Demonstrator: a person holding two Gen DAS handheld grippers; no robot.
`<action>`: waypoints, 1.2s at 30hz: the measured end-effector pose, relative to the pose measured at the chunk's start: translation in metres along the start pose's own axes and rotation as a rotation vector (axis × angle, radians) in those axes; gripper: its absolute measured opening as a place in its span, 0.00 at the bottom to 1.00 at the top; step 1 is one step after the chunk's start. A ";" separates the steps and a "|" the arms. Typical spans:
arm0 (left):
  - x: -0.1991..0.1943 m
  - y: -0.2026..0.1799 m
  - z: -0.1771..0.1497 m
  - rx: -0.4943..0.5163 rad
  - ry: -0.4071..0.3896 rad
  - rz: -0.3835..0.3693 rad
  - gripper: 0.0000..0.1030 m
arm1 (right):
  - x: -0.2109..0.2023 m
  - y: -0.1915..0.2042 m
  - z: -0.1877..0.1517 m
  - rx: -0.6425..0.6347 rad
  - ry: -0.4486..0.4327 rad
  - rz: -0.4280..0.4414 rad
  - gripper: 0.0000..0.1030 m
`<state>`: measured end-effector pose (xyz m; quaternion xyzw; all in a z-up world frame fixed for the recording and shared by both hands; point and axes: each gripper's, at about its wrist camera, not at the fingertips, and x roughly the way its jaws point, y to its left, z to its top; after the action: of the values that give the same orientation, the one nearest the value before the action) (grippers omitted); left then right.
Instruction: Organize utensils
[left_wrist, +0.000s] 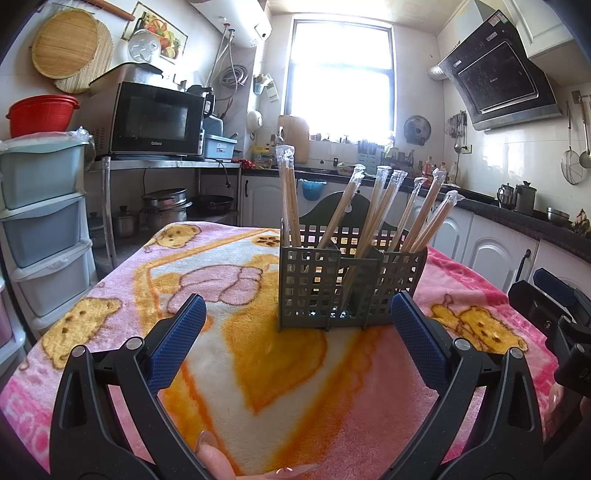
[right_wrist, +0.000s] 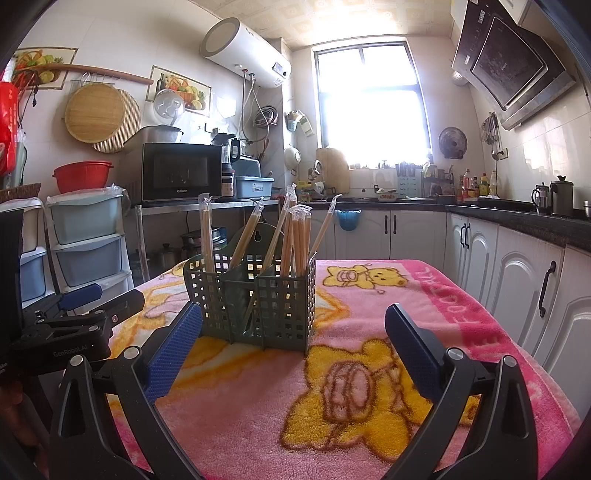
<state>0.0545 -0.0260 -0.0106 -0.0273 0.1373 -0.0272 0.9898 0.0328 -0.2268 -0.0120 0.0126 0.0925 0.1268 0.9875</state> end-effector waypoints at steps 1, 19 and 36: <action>0.000 0.000 0.000 -0.001 -0.001 -0.001 0.90 | 0.001 0.000 0.000 0.000 0.000 0.001 0.94; 0.009 0.003 -0.001 -0.007 0.035 0.017 0.90 | 0.001 0.000 -0.002 0.002 -0.001 -0.007 0.94; 0.057 0.070 0.013 -0.111 0.348 0.147 0.90 | 0.025 -0.055 0.012 0.118 0.184 -0.185 0.94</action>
<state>0.1163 0.0408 -0.0180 -0.0669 0.3094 0.0484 0.9474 0.0729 -0.2738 -0.0079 0.0502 0.1908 0.0300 0.9799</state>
